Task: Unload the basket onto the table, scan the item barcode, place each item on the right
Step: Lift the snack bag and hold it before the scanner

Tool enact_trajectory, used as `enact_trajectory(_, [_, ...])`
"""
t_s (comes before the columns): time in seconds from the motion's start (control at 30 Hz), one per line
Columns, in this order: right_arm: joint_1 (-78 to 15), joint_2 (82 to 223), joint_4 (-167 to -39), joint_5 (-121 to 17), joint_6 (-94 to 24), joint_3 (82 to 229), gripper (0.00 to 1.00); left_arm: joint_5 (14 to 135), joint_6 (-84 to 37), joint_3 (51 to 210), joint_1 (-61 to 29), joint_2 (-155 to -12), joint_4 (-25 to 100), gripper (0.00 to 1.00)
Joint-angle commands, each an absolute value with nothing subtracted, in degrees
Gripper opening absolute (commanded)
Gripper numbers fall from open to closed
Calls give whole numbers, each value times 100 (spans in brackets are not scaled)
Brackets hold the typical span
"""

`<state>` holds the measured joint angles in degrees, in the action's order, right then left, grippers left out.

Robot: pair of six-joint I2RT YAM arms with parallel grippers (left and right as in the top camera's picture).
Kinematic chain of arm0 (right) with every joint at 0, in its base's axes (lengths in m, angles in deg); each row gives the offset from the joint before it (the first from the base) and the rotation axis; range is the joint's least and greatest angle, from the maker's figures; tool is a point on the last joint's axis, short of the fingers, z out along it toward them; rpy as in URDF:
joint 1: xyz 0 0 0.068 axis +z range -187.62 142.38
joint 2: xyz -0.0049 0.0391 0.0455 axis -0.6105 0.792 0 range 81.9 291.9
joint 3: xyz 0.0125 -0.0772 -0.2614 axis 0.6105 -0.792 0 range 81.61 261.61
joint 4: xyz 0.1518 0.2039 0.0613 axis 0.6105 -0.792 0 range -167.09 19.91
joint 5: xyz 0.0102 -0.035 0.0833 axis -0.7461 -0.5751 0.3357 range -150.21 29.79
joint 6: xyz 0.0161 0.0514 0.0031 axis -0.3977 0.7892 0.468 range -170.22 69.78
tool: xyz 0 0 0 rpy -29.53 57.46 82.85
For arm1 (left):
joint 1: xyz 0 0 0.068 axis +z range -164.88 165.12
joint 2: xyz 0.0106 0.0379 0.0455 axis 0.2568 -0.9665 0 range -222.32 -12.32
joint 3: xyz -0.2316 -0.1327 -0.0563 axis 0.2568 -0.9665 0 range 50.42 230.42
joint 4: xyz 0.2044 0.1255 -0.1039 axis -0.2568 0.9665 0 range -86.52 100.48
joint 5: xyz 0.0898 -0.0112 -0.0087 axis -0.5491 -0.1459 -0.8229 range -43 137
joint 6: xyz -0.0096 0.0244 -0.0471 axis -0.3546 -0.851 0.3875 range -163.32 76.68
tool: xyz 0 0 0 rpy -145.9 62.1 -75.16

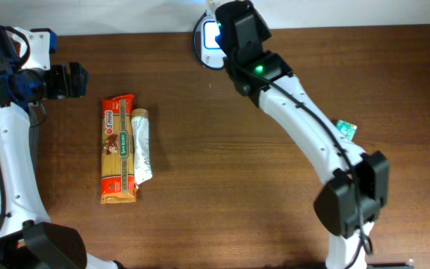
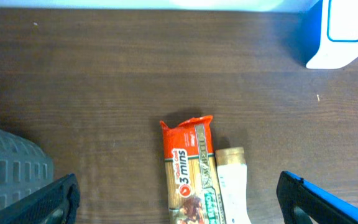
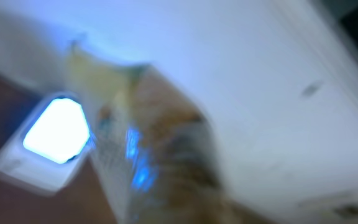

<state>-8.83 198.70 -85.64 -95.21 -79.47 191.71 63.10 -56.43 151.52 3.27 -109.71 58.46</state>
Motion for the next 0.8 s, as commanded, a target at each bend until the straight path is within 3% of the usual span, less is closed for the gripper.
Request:
enact_trajectory(0.0, [-843,20442,-7672,-10252,-10107,19217,4,6356,-5737,15183,366,-10851,5850,99])
enact_trajectory(0.17, [-839,21157,-6540,-10252,-11650,19217,4,6356,-5737,15183,366,-10851,5850,99])
enact_trajectory(0.77, [-802,21778,-5439,-9952,-11762,19217,4,6353,-5737,15183,366,-10851,5852,99])
